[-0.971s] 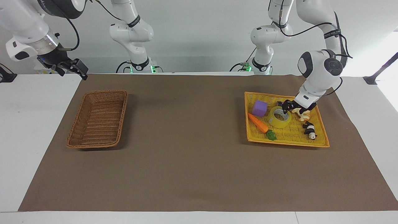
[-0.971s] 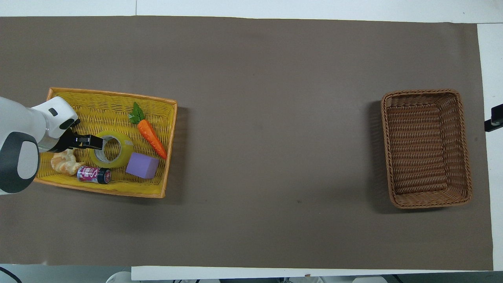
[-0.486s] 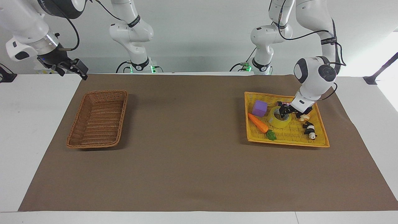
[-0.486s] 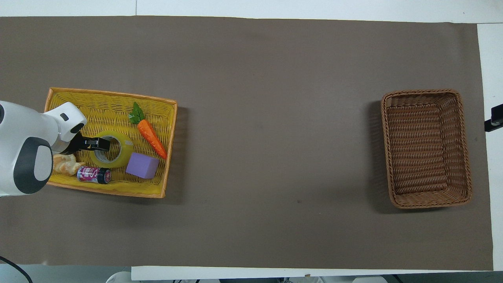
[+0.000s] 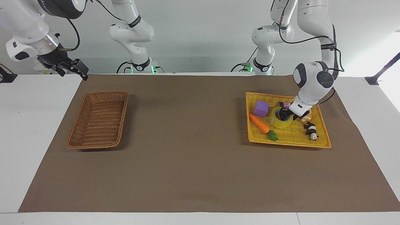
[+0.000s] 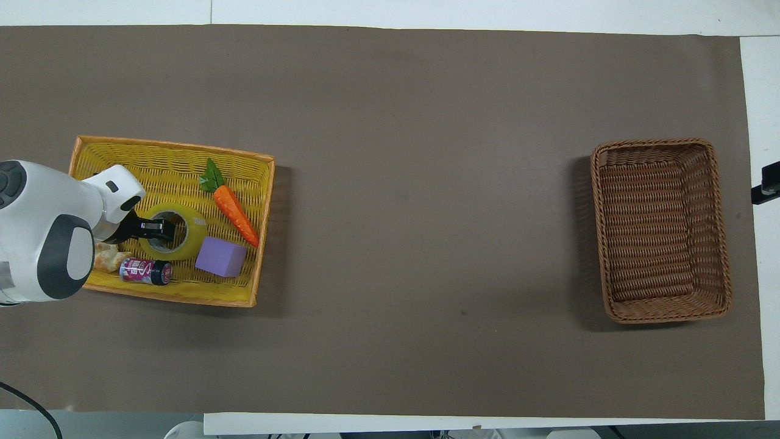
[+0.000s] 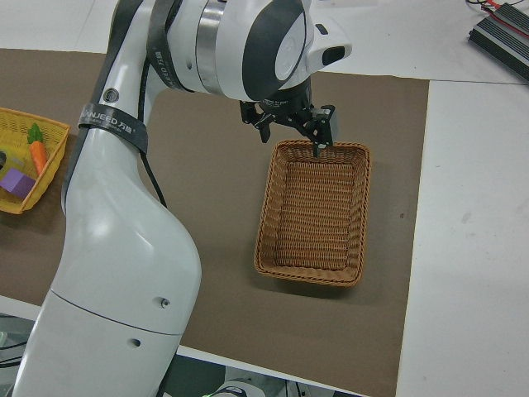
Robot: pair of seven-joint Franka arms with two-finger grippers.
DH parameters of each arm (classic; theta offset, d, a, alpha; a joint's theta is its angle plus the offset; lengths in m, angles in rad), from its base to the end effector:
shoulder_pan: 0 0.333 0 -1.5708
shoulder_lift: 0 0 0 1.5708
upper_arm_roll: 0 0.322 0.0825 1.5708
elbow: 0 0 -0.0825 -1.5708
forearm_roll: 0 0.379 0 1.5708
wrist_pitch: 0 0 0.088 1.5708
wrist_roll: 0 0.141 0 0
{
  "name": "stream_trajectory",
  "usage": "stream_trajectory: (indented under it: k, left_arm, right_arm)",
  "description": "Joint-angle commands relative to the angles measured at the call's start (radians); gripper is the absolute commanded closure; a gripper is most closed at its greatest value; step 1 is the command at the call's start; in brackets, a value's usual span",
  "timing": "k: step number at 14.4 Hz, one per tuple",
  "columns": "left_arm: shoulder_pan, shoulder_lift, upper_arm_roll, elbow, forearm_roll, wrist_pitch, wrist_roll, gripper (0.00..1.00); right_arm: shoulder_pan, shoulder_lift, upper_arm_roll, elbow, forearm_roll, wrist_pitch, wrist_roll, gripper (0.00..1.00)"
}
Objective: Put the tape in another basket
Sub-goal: 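Close the left gripper on the tape roll's rim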
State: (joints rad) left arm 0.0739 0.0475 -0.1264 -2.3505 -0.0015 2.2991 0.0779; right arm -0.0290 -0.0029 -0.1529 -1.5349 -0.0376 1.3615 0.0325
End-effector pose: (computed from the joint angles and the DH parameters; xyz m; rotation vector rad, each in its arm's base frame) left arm 0.4880 -0.0260 0.2788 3.1229 -0.2025 -0.1541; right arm 0.5102 -0.0999 0.5986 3.0873 -0.3395 -0.2690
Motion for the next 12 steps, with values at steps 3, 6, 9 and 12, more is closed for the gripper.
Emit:
stream_trajectory:
  k: [3,6,9,12]
  left_arm:
    - [0.010,-0.009,-0.001,-0.018,-0.006,0.020,0.009,0.99]
    - [0.009,-0.008,-0.001,0.089,-0.006,-0.088,0.019,1.00]
    - [-0.008,0.041,-0.009,0.317,-0.014,-0.265,0.010,1.00]
    - [-0.109,0.081,-0.006,0.425,-0.156,-0.316,-0.094,1.00]
  right_arm:
    - [0.000,-0.025,0.001,-0.028,-0.007,0.004,-0.017,0.00]
    - [0.000,-0.025,0.001,-0.028,-0.007,0.004,-0.017,0.00]
    - [0.000,-0.025,0.001,-0.028,-0.007,0.004,-0.017,0.00]
    - [0.000,-0.025,0.001,-0.028,-0.007,0.004,-0.019,0.00]
